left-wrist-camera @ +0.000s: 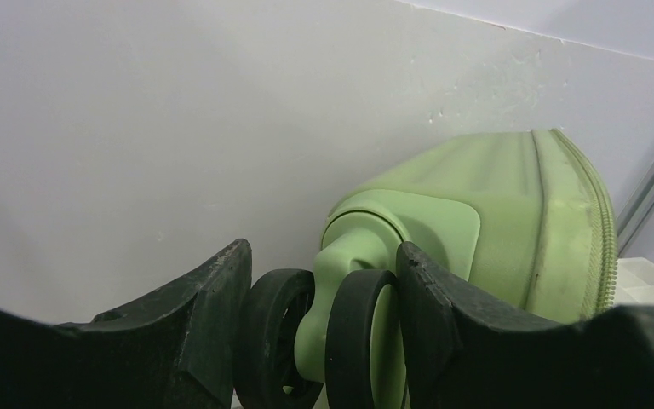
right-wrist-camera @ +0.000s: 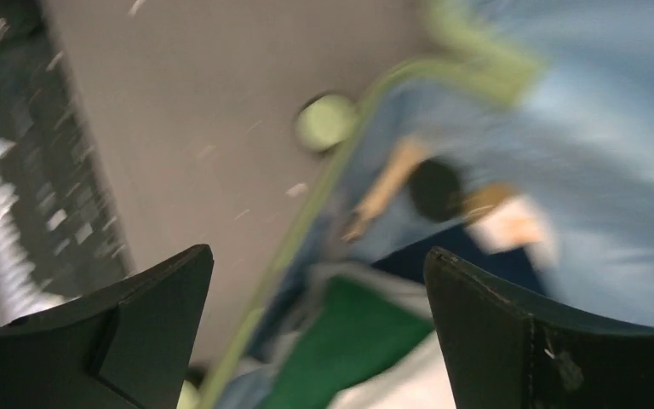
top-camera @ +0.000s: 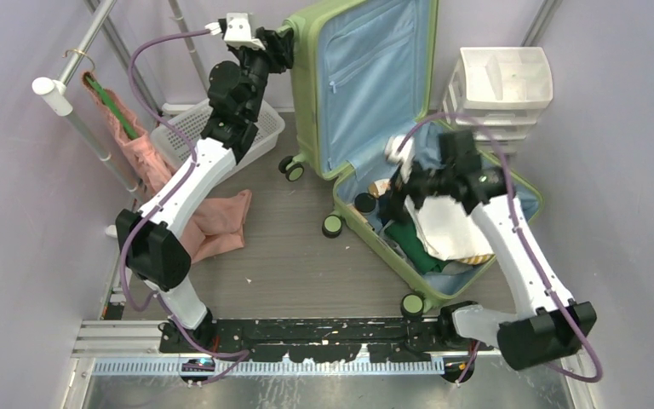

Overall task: Open, take out, and arrange the luggage
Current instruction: Open the luggage at the center of the board.

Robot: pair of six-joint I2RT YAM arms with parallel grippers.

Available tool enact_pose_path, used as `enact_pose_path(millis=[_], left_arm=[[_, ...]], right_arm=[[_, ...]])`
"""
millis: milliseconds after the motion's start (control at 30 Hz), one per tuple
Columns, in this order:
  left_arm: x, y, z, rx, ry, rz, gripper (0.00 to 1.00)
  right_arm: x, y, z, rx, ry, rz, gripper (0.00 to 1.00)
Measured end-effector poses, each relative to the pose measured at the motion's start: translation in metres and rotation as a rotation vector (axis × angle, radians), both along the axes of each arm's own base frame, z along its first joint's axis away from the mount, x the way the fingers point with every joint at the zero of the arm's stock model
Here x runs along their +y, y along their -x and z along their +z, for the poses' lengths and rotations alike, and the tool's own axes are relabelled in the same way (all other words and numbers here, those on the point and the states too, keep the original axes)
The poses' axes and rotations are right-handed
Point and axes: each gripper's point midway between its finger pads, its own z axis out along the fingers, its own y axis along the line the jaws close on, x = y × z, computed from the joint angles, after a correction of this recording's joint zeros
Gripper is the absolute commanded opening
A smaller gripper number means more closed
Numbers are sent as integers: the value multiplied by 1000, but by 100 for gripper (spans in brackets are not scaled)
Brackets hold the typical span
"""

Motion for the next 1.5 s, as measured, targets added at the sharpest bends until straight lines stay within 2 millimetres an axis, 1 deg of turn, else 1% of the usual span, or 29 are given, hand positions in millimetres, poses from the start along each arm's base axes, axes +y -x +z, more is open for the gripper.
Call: enact_pose_path(millis=[33, 67, 100, 167, 200, 233, 267, 400, 467, 533, 600, 667, 700, 800, 867, 1033, 1200, 1300, 1433, 1500], left_arm=[[0, 1, -1, 3, 1, -3, 0], [1, 2, -3, 6, 4, -9, 0], [1, 2, -4, 9, 6, -11, 0], [2, 4, -6, 11, 7, -17, 0], [2, 5, -6, 12, 8, -20, 0], [2, 5, -6, 12, 7, -23, 0], [2, 6, -7, 13, 7, -26, 0], [2, 6, -8, 13, 5, -36, 0], [2, 6, -8, 13, 5, -41, 0], [1, 6, -8, 9, 6, -45, 0], [1, 6, -7, 4, 7, -52, 0], [2, 6, -7, 1, 6, -62, 0], [1, 5, -7, 0, 5, -67, 0], [2, 1, -7, -8, 9, -81, 0], [3, -7, -8, -12, 15, -94, 0], [2, -32, -11, -27, 36, -156, 0], [-9, -45, 0, -70, 50, -246, 0], [-19, -50, 5, -91, 53, -289, 0], [-26, -59, 5, -105, 69, -319, 0], [-28, -65, 5, -115, 86, -332, 0]], right_arm=[[14, 25, -22, 64, 27, 54, 100], [22, 49, -46, 130, 63, 91, 100], [24, 66, -67, 187, 102, 98, 99], [20, 87, -100, 280, 181, 79, 98], [18, 90, -111, 309, 215, 63, 97], [18, 92, -118, 328, 242, 51, 93], [19, 92, -127, 342, 279, 32, 87], [27, 86, -145, 347, 353, -36, 47], [33, 88, -152, 351, 375, -41, 31], [36, 84, -156, 337, 394, -83, 21], [36, 75, -157, 329, 399, -163, 11], [38, 74, -159, 351, 392, -224, 3], [39, 74, -159, 359, 389, -255, 1], [44, 72, -160, 381, 381, -336, 1], [52, 67, -160, 393, 370, -385, 1], [89, 43, -158, 397, 287, -522, 1], [123, 17, -155, 347, 156, -641, 1], [138, 2, -154, 321, 97, -683, 1], [156, -22, -153, 286, 37, -725, 2], [163, -31, -152, 267, 5, -739, 5]])
